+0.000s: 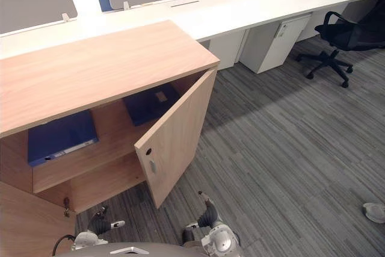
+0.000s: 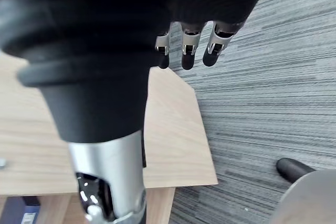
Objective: Walk over to the cabinet, pick up the folder, carry it to the office cabinet, place the folder inside the office cabinet, then close the office cabinet door
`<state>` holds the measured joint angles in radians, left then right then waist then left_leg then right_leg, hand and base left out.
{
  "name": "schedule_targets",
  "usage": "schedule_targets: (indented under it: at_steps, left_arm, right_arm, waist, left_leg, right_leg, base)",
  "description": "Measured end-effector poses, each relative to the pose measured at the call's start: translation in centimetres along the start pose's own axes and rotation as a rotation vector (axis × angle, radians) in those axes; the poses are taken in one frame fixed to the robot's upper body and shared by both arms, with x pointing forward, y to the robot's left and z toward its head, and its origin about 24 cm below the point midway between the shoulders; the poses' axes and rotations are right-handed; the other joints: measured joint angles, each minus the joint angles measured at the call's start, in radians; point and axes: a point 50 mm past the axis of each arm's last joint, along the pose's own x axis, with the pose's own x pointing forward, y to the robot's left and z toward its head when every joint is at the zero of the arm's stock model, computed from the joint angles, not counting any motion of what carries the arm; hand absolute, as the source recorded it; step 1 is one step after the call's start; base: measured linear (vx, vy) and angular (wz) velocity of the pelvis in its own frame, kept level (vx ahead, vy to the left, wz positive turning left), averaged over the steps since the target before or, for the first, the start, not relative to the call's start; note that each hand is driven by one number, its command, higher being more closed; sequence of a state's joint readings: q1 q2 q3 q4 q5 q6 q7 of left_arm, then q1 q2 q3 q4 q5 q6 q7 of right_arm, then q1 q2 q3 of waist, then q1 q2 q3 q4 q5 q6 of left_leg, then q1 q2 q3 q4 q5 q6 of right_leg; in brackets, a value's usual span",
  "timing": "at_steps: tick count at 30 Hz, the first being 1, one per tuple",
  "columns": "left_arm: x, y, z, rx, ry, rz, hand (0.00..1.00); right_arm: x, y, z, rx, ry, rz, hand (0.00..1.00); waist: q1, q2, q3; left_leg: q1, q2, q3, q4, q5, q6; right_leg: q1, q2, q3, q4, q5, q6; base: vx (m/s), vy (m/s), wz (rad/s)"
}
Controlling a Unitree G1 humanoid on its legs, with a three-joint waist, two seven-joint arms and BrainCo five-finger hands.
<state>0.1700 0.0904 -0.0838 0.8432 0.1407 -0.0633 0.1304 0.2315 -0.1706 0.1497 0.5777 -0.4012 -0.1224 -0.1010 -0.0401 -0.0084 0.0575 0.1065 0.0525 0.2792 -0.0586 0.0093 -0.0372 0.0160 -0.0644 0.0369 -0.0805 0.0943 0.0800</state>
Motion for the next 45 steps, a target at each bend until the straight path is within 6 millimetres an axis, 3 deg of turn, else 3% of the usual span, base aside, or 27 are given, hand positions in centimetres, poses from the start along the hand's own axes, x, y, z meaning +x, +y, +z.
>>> schedule_targets:
  at_steps: [10, 19, 24, 27, 31, 33, 36, 38, 41, 42, 43, 44, 45]
  left_arm:
    - [0.0, 0.0, -0.1, -0.009, 0.005, 0.016, 0.00]
    - [0.0, 0.1, -0.3, -0.056, 0.021, 0.050, 0.00]
    - [0.2, 0.4, 0.0, -0.103, 0.020, 0.062, 0.00]
    - [0.2, 1.0, 0.1, -0.151, 0.022, 0.091, 0.00]
    - [0.4, 1.4, 0.5, -0.170, 0.010, 0.104, 0.00]
    - [0.4, 1.7, 0.6, -0.186, 0.005, 0.118, 0.00]
    - [0.8, 2.4, 2.4, -0.240, -0.056, 0.139, 0.00]
    - [0.8, 2.6, 3.0, -0.272, -0.079, 0.144, 0.00]
    - [0.4, 2.7, 3.2, -0.309, -0.108, 0.151, 0.00]
    - [0.1, 2.7, 2.4, -0.340, -0.088, 0.163, 0.00]
    - [0.0, 2.8, 1.8, -0.358, -0.070, 0.178, 0.00]
    - [-0.2, 3.1, 1.0, -0.385, -0.045, 0.202, 0.00]
    - [-0.3, 3.1, 0.7, -0.419, -0.035, 0.214, 0.00]
  right_arm:
    - [0.5, 0.3, -2.5, 0.018, 0.161, 0.001, 0.00]
    - [1.0, 0.9, -2.4, 0.046, 0.189, 0.013, 0.00]
    - [1.5, 0.6, -2.0, 0.040, 0.194, -0.004, 0.00]
    - [1.7, 0.5, -1.7, 0.048, 0.188, -0.010, 0.00]
    - [1.7, 0.9, -1.7, 0.075, 0.196, -0.005, 0.00]
    - [1.9, 1.1, -1.5, 0.084, 0.197, -0.001, 0.00]
    - [2.2, 1.6, -0.7, 0.131, 0.186, 0.002, 0.00]
    - [2.6, 1.1, -0.3, 0.154, 0.175, -0.018, 0.00]
    - [3.3, -0.2, 0.8, 0.167, 0.137, -0.067, 0.00]
    - [3.3, -0.6, 0.8, 0.187, 0.138, -0.088, 0.00]
    - [3.3, -0.7, 0.7, 0.199, 0.141, -0.093, 0.00]
    - [3.2, -0.3, 0.5, 0.220, 0.151, -0.089, 0.00]
    - [2.8, -0.1, -0.2, 0.230, 0.179, -0.088, 0.00]
  waist:
    - [0.023, -0.015, -0.004]
    - [0.033, -0.030, 0.003]
    - [0.039, -0.040, 0.010]
    - [0.041, -0.046, 0.030]
    - [0.046, -0.058, 0.023]
    - [0.060, -0.062, 0.022]
    - [0.068, -0.056, 0.053]
    - [0.084, -0.046, 0.065]
    - [0.104, -0.023, 0.088]
    - [0.101, -0.007, 0.098]
    - [0.097, -0.007, 0.099]
    - [0.091, -0.030, 0.105]
    - [0.095, -0.028, 0.103]
  left_leg:
    - [0.003, -0.034, -0.079, -0.023, 0.024, 0.031]
    - [0.015, -0.059, -0.116, -0.028, 0.029, 0.038]
    - [-0.039, -0.079, -0.158, -0.027, 0.026, 0.042]
    - [-0.056, -0.099, -0.231, -0.027, 0.027, 0.042]
    - [-0.093, -0.117, -0.328, -0.021, 0.046, 0.045]
    - [-0.122, -0.124, -0.392, -0.014, 0.073, 0.071]
    - [-0.181, -0.149, -0.527, 0.077, 0.068, 0.064]
    - [-0.178, -0.149, -0.560, 0.093, 0.061, 0.054]
    - [-0.200, -0.156, -0.548, 0.106, 0.057, 0.042]
    - [-0.227, -0.132, -0.468, 0.128, 0.003, 0.037]
    - [-0.234, -0.123, -0.430, 0.130, -0.023, 0.039]
    - [-0.252, -0.111, -0.349, 0.194, -0.047, 0.045]
    - [-0.279, -0.091, -0.257, 0.331, -0.075, 0.043]
  right_leg:
    - [0.026, -0.031, -0.067, 0.024, -0.023, 0.018]
    - [0.041, -0.057, -0.100, 0.061, -0.057, 0.030]
    - [-0.040, -0.076, -0.098, 0.150, -0.102, 0.038]
    - [-0.057, -0.075, -0.054, 0.205, -0.149, 0.049]
    - [-0.050, -0.081, -0.095, 0.209, -0.180, 0.048]
    - [-0.047, -0.080, -0.143, 0.201, -0.171, 0.039]
    - [0.022, -0.078, -0.222, 0.172, -0.177, 0.010]
    - [0.052, -0.073, -0.241, 0.175, -0.190, -0.008]
    - [0.059, -0.086, -0.288, 0.217, -0.235, 0.007]
    - [0.055, -0.087, -0.331, 0.230, -0.242, 0.010]
    - [0.054, -0.087, -0.347, 0.224, -0.243, 0.009]
    - [0.055, -0.115, -0.377, 0.209, -0.245, 0.001]
    - [0.057, -0.126, -0.400, 0.215, -0.247, 0.001]
  base:
    - [-0.02, 0.016, 0.24]
    - [-0.04, 0.015, 0.14]
    - [-0.06, 0.011, 0.14]
    - [0.03, 0.010, 0.35]
    - [0.11, 0.000, 0.74]
    - [0.18, -0.008, 0.90]
    - [0.12, 0.010, 1.31]
    - [0.03, -0.001, 1.01]
    - [-0.10, -0.033, 0.62]
    - [-0.13, -0.025, 0.54]
    - [-0.16, -0.026, 0.70]
    - [-0.05, 0.005, 0.62]
    - [-0.03, 0.029, 0.66]
